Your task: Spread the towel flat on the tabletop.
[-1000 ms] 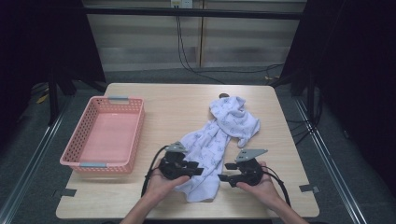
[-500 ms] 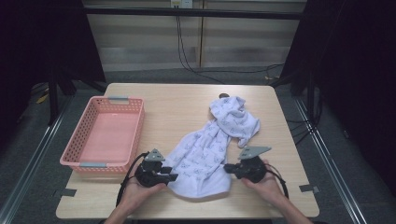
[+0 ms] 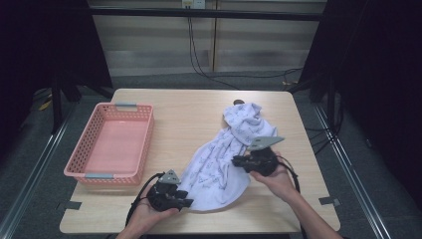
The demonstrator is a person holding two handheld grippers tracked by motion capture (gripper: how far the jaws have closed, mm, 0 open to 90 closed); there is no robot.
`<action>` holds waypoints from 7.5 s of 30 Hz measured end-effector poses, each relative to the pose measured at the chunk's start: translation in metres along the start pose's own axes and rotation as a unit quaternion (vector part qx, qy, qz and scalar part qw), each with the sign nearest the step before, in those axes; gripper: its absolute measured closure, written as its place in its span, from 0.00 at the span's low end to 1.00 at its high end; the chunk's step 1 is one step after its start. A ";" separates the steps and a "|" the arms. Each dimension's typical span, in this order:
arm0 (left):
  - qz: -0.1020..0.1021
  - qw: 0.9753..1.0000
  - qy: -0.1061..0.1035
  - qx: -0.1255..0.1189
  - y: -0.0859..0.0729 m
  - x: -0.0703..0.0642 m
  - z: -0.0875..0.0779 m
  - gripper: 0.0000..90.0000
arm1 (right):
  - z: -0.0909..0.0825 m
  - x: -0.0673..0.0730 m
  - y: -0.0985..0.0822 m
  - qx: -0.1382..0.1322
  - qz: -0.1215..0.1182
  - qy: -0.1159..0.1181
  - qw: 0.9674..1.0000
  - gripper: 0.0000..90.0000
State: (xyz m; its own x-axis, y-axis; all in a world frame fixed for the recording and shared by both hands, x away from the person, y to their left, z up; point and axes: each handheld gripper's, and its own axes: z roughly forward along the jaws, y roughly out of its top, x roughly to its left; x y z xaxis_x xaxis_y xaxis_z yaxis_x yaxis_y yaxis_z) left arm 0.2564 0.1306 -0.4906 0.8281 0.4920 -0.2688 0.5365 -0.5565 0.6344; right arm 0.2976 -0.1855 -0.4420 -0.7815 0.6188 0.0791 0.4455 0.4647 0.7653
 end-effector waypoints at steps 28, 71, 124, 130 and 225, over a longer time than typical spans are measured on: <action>-0.025 0.997 0.067 -0.022 -0.004 0.021 -0.012 0.64 | -0.023 -0.018 -0.070 0.025 0.062 0.016 0.998 0.72; -0.031 0.966 0.030 -0.255 0.143 0.039 -0.110 0.99 | -0.140 -0.069 0.046 -0.157 0.078 -0.087 0.981 0.93; -0.046 0.993 -0.028 -0.103 -0.011 0.007 -0.044 0.78 | -0.137 0.011 -0.121 -0.067 0.110 -0.051 0.990 0.57; -0.007 0.997 -0.007 -0.070 0.036 0.025 -0.004 0.75 | -0.095 -0.018 -0.097 -0.035 0.091 -0.055 0.994 0.60; 0.018 0.999 -0.029 -0.042 -0.011 -0.003 -0.026 0.96 | -0.094 -0.005 -0.114 0.054 0.077 -0.064 0.994 0.95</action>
State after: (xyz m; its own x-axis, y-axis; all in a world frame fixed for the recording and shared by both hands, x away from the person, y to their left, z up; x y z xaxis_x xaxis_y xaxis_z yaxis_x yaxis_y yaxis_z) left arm 0.2437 0.1527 -0.4779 0.8558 0.4321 -0.2845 0.4928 -0.5134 0.7026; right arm 0.2096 -0.3015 -0.4695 -0.6423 0.7596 0.1028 0.6049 0.4200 0.6766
